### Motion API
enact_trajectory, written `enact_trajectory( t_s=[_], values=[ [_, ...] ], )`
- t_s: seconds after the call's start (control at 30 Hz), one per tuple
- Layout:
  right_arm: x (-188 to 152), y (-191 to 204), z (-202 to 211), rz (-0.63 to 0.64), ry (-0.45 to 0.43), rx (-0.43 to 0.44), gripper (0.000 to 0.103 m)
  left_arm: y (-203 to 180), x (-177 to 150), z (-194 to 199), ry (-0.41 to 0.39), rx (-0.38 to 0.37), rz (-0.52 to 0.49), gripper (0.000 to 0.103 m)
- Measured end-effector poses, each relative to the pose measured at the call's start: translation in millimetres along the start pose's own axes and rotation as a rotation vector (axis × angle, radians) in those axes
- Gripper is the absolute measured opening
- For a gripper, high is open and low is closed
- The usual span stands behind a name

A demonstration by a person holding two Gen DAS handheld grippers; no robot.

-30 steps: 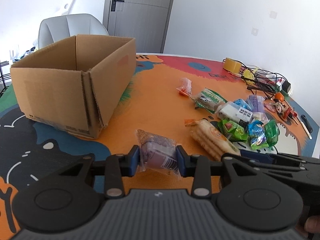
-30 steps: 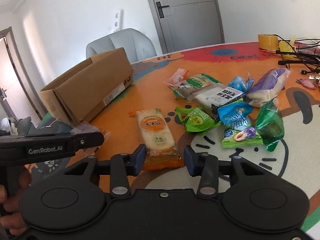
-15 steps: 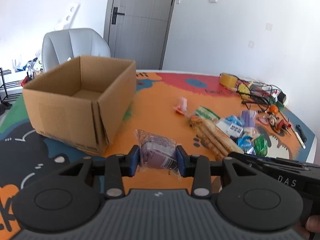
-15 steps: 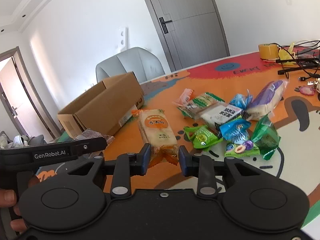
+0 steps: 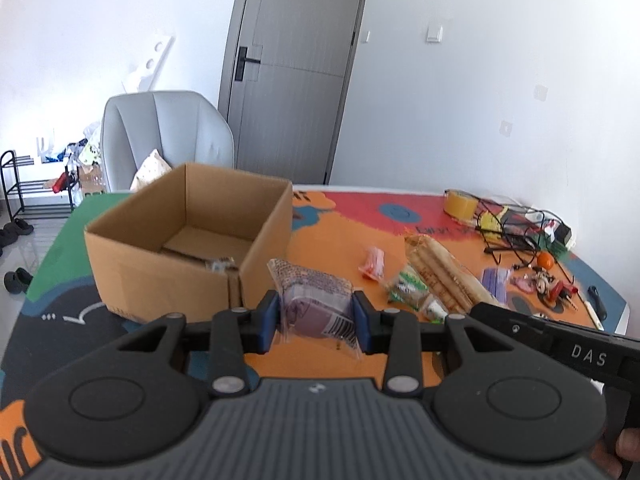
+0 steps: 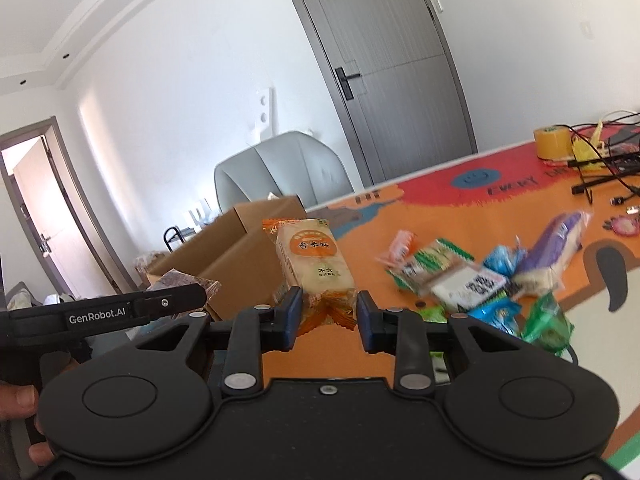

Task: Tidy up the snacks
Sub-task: 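Lift the purple pastry with the left gripper while the right gripper grasps and lifts the orange-labelled bread, then carry both snacks over the box and open both grippers to drop them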

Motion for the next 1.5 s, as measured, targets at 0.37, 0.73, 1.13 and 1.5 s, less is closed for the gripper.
enact_trajectory(
  t_s=[0.37, 0.73, 1.13, 1.5],
  values=[
    [32.6, 22.0, -13.1, 0.037, -0.027, 0.053, 0.03, 15.7, 34.6, 10.3, -0.064, 0.023, 0.01, 0.038],
    [59.2, 46.4, -61.7, 0.038, -0.008, 0.111, 0.03, 54.5, 60.0, -11.4, -0.06, 0.072, 0.051, 0.038],
    [70.2, 64.8, -103.5, 0.024, 0.031, 0.131, 0.03, 91.0, 76.9, -55.1, 0.005, 0.09, 0.103, 0.039],
    [79.1, 76.7, -127.1, 0.008, 0.051, 0.124, 0.03, 122.2, 79.3, -56.7, 0.001, 0.154, 0.154, 0.057]
  ],
)
Point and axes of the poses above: each gripper's, at about its wrist camera, not at the fingertips, and z roughly against the way its jaws point, y to its left, x to its top, the point moved 5 cm from there along -z, roughly the way its jaws point, and after that the axes turned 7 degrees about y, right-handed, at the moved point
